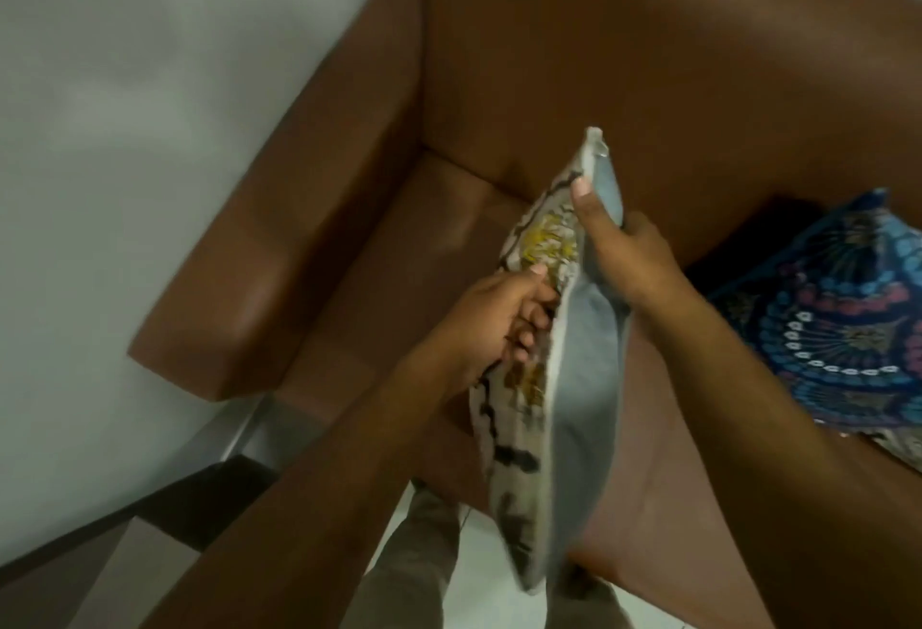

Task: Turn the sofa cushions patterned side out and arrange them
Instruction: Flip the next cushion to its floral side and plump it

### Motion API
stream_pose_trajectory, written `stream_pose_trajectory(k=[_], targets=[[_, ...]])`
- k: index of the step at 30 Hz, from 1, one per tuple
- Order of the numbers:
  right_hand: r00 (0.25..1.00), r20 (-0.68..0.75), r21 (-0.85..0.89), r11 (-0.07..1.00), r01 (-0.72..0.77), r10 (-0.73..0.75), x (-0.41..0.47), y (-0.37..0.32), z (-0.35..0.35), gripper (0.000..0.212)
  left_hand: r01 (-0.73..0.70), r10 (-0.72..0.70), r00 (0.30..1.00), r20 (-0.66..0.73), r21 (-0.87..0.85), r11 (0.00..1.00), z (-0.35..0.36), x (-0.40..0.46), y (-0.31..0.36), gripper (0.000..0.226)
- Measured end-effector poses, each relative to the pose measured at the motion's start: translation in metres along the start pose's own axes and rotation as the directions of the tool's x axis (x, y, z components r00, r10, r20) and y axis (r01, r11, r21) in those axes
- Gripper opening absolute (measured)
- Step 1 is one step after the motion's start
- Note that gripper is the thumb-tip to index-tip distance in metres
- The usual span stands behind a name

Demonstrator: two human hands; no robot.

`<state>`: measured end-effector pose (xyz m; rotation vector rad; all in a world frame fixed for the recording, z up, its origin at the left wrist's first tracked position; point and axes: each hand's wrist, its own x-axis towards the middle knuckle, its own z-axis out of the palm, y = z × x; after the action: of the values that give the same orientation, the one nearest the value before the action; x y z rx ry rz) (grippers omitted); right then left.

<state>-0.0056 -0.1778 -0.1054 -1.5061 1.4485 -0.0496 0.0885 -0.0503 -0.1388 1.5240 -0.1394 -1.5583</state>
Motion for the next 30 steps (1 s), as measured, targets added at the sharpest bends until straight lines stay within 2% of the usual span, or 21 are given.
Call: stream_pose_trajectory(k=[2,3,5,7,9,11,12,14,15,16,18,21,24,26,28,30], targets=[[1.000,-0.019,-0.060,0.998,0.018,-0.020,0.000,0.017,-0.035,0.109,0.083,-0.072,0.990,0.121,-0.087,0.993,0.034,0.004,-0.005,0.035],[0.999,-0.031,-0.092,0.996,0.009,-0.012,0.002,0.033,-0.048,0.114,0.089,-0.072,0.988,0.134,-0.121,0.989,0.049,0.007,-0.010,0.032],[0.994,-0.099,-0.154,0.986,-0.068,0.053,0.004,0.070,-0.070,0.117,0.049,-0.043,0.999,0.034,-0.205,0.977,0.069,0.021,-0.023,0.022],[0.970,-0.200,-0.148,0.975,-0.167,0.135,0.005,0.113,-0.092,0.107,0.025,-0.070,0.984,-0.164,-0.262,0.965,0.079,0.044,-0.042,0.011],[0.934,-0.276,-0.120,0.956,-0.269,0.228,0.003,0.153,-0.110,0.097,0.028,-0.058,0.949,-0.311,-0.102,0.994,0.081,0.071,-0.069,0.010],[0.916,-0.284,-0.064,0.947,-0.314,0.284,0.001,0.184,-0.120,0.098,0.084,-0.047,0.953,-0.301,0.113,0.990,0.084,0.094,-0.099,0.027],[0.916,-0.281,-0.028,0.952,-0.305,0.286,0.000,0.196,-0.121,0.098,0.124,-0.078,0.961,-0.265,0.165,0.978,0.083,0.104,-0.113,0.045],[0.918,-0.297,0.021,0.963,-0.270,0.264,0.001,0.209,-0.117,0.086,0.188,-0.145,0.955,-0.260,0.150,0.971,0.077,0.128,-0.141,0.096],[0.915,-0.321,0.038,0.969,-0.244,0.243,0.002,0.212,-0.114,0.078,0.212,-0.175,0.944,-0.278,0.108,0.971,0.070,0.150,-0.164,0.114],[0.911,-0.347,0.052,0.974,-0.219,0.223,0.002,0.213,-0.110,0.071,0.217,-0.195,0.940,-0.282,0.049,0.975,0.062,0.173,-0.188,0.119],[0.904,-0.384,0.090,0.982,-0.165,0.187,0.005,0.211,-0.103,0.059,0.185,-0.191,0.951,-0.243,-0.048,0.982,0.057,0.181,-0.198,0.113],[0.902,-0.408,0.154,0.985,-0.080,0.137,0.005,0.199,-0.096,0.042,0.094,-0.119,0.973,-0.199,-0.134,0.987,0.066,0.140,-0.153,0.111],[0.904,-0.424,0.246,0.967,0.059,0.053,0.006,0.175,-0.085,0.026,-0.024,-0.008,0.986,-0.169,-0.185,0.982,0.063,0.102,-0.086,0.079],[0.907,-0.421,0.336,0.926,0.170,-0.014,0.012,0.155,-0.075,0.020,-0.154,0.121,0.980,-0.158,-0.214,0.965,0.044,0.094,-0.039,0.069],[0.896,-0.441,0.399,0.883,0.246,-0.051,0.027,0.133,-0.065,0.026,-0.311,0.261,0.932,-0.251,-0.183,0.933,0.022,0.094,0.014,0.069],[0.887,-0.460,0.445,0.857,0.260,-0.031,0.048,0.114,-0.057,0.040,-0.340,0.293,0.900,-0.324,-0.098,0.935,0.002,0.109,0.054,0.068]])
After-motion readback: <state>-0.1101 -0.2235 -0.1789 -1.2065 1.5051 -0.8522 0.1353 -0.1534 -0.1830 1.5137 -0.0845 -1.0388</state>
